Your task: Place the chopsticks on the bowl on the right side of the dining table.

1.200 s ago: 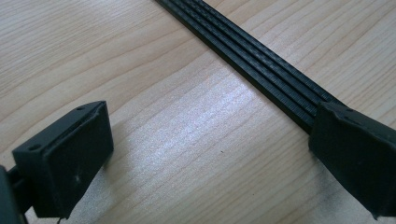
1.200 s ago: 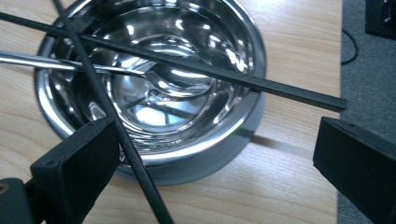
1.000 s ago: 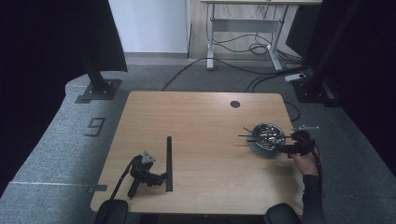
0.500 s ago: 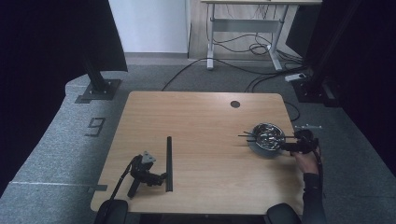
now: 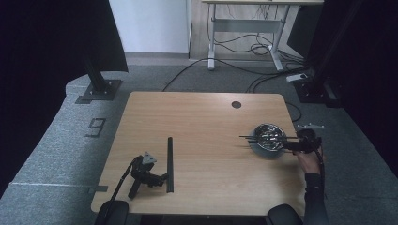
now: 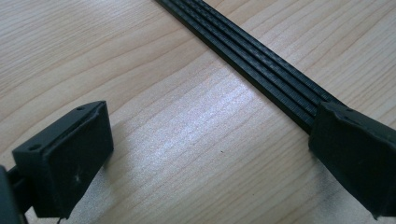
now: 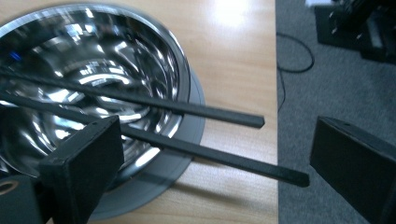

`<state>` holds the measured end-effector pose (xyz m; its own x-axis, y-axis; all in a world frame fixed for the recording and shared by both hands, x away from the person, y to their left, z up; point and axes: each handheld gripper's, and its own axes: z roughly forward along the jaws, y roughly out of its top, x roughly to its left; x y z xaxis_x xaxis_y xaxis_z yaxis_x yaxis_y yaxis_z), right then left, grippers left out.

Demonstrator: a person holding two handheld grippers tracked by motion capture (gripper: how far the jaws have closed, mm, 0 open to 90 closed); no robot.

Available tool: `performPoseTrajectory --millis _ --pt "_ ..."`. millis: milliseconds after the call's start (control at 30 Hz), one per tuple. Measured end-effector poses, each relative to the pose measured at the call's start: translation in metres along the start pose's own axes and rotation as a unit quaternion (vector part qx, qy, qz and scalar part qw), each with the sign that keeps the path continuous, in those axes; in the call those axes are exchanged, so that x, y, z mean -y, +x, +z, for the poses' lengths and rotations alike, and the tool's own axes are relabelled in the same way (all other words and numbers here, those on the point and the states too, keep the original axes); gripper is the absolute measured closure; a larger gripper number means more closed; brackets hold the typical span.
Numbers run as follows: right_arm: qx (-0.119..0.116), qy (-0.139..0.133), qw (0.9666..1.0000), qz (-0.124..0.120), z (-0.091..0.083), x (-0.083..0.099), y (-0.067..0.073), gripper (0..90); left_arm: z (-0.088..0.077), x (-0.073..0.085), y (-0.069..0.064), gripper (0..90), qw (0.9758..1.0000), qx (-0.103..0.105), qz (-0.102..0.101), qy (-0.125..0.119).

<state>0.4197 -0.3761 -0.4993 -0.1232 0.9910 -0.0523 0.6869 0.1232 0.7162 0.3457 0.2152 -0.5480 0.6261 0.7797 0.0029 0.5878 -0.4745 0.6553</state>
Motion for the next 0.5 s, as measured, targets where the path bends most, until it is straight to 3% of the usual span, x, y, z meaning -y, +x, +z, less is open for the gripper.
performPoseTrajectory --millis 100,200,333,500 --pt "-0.005 -0.015 0.9999 0.002 -0.008 -0.002 0.003 8.8 0.000 0.000 0.000 0.0 1.0000 0.000 0.000 0.000" --pt "-0.025 -0.010 0.9996 0.007 -0.012 -0.003 0.008 19.3 0.000 0.000 0.000 0.0 1.0000 0.000 -0.001 0.000" --pt "-0.070 -0.013 0.9974 -0.001 -0.015 -0.005 0.021 39.8 0.000 0.000 0.000 0.0 1.0000 0.000 0.000 0.000" --pt "-0.145 -0.016 0.9890 -0.026 -0.015 -0.009 0.045 64.5 0.000 0.000 0.000 0.0 1.0000 0.000 0.000 0.000"
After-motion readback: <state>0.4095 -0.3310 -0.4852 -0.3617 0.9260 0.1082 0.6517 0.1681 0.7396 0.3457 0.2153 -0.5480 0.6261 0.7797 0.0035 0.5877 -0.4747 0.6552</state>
